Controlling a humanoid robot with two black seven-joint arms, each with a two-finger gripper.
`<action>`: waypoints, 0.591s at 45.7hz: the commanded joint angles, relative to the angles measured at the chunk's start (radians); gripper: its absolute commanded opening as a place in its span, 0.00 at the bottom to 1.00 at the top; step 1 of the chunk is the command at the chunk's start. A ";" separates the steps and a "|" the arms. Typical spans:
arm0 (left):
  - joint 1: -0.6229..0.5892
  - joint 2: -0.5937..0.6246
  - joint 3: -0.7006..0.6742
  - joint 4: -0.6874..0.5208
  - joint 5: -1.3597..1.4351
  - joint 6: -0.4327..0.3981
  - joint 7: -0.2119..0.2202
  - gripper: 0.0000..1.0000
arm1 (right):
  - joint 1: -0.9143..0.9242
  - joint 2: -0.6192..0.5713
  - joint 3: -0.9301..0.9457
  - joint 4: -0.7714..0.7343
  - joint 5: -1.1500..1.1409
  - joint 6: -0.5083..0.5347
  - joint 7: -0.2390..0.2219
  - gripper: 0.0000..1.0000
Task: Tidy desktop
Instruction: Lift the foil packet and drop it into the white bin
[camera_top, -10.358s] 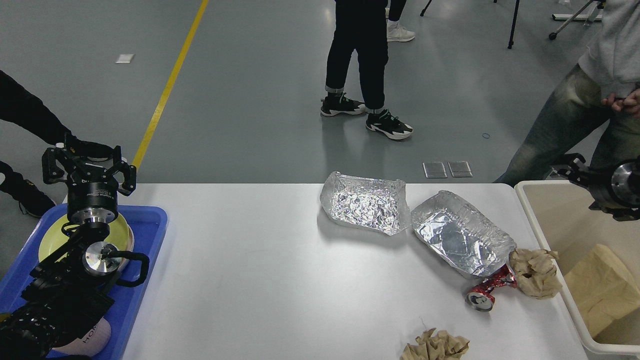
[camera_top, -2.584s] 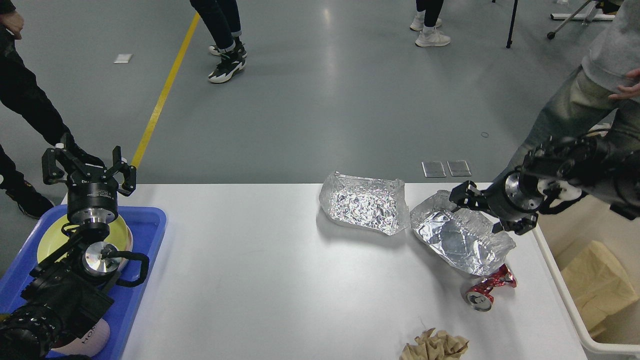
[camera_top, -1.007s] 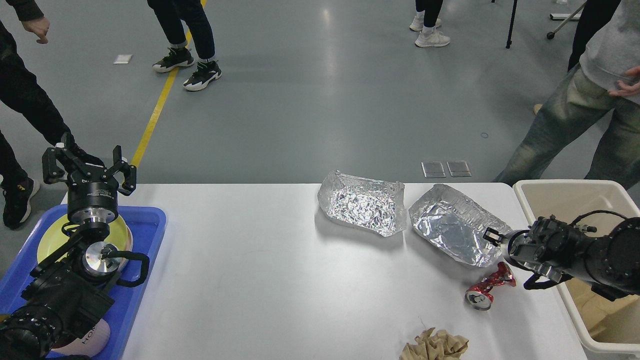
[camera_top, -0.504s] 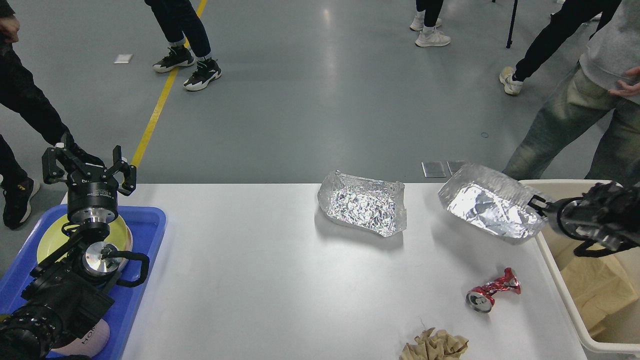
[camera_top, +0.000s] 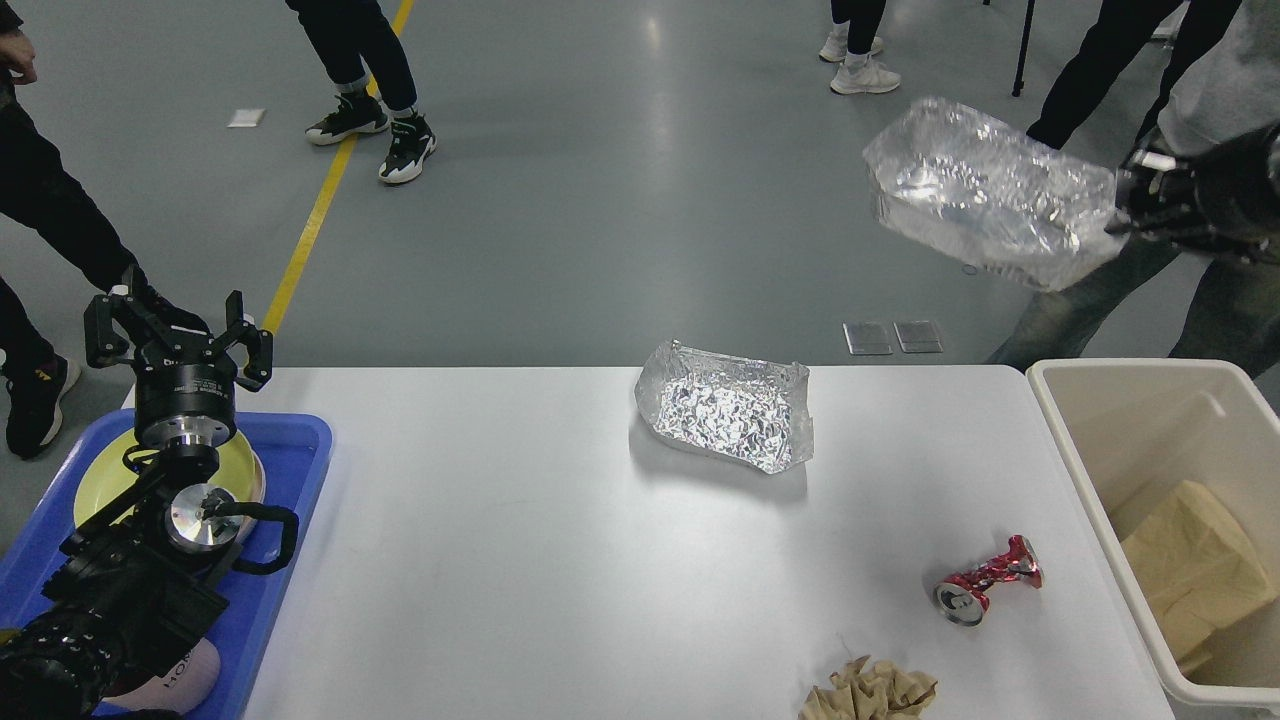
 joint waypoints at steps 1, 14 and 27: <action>0.000 0.000 0.000 -0.001 0.000 0.000 0.000 0.96 | 0.131 0.004 -0.004 0.012 0.001 0.061 0.000 0.00; 0.000 0.000 -0.001 0.000 0.000 0.000 0.000 0.96 | -0.061 -0.008 -0.078 -0.042 0.000 -0.122 -0.002 0.00; 0.000 0.000 0.000 0.000 0.000 0.000 0.000 0.96 | -0.617 -0.109 -0.027 -0.151 0.015 -0.558 -0.003 0.00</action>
